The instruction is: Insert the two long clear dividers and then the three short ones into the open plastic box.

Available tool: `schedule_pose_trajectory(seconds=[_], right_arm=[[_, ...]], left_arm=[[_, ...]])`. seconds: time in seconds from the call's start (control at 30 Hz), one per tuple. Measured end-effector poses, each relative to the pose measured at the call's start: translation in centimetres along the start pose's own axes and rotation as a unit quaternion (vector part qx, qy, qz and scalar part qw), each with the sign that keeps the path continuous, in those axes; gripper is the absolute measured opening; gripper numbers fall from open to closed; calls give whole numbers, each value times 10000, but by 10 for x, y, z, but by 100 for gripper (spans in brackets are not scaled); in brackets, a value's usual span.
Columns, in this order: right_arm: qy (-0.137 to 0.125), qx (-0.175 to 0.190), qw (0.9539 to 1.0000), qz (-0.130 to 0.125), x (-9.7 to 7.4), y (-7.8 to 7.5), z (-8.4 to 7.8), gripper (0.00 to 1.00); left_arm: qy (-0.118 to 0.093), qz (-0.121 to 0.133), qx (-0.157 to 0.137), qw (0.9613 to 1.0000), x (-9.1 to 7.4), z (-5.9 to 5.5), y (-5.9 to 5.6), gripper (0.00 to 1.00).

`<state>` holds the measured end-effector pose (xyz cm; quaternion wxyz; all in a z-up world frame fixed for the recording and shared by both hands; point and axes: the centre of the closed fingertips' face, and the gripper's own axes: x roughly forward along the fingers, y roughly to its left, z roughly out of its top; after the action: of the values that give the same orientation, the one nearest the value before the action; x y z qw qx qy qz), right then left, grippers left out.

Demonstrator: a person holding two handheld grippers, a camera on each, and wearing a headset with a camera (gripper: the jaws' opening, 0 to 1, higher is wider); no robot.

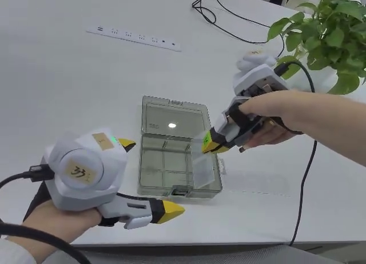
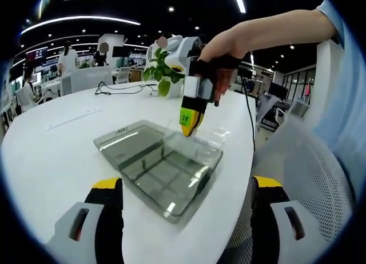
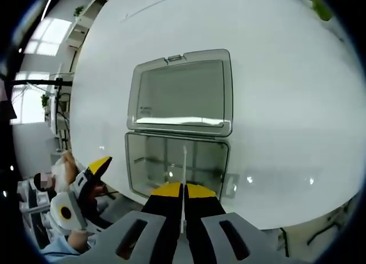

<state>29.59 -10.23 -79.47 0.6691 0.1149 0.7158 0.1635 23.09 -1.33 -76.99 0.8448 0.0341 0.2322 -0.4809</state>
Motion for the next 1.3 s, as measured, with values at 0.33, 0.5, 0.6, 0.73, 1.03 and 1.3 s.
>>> schedule_pose_trajectory(seconds=[0.33,0.5,0.6,0.73,1.03,1.3], right_arm=[[50,-36,9999,-81,6,5,-12,2],[57,-51,9999,-127,7,5,-15,2],[61,-51,9999,-137,8,5,-16,2],[73,-51,9998,-184,8,2,-12,2],[69,-15,9998,-211,9,3,-13,2],[118,-83,9995,-296,12,2,-12,2]], left_arm=[[32,22,-48,10000,0,-3,2,94],[15,41,-75,10000,-1,-3,4,94],[3,30,-89,10000,0,-3,3,94],[10,17,-100,9999,0,-4,3,94],[10,7,-112,9999,0,-5,2,93],[16,5,-120,9999,0,-6,2,93]])
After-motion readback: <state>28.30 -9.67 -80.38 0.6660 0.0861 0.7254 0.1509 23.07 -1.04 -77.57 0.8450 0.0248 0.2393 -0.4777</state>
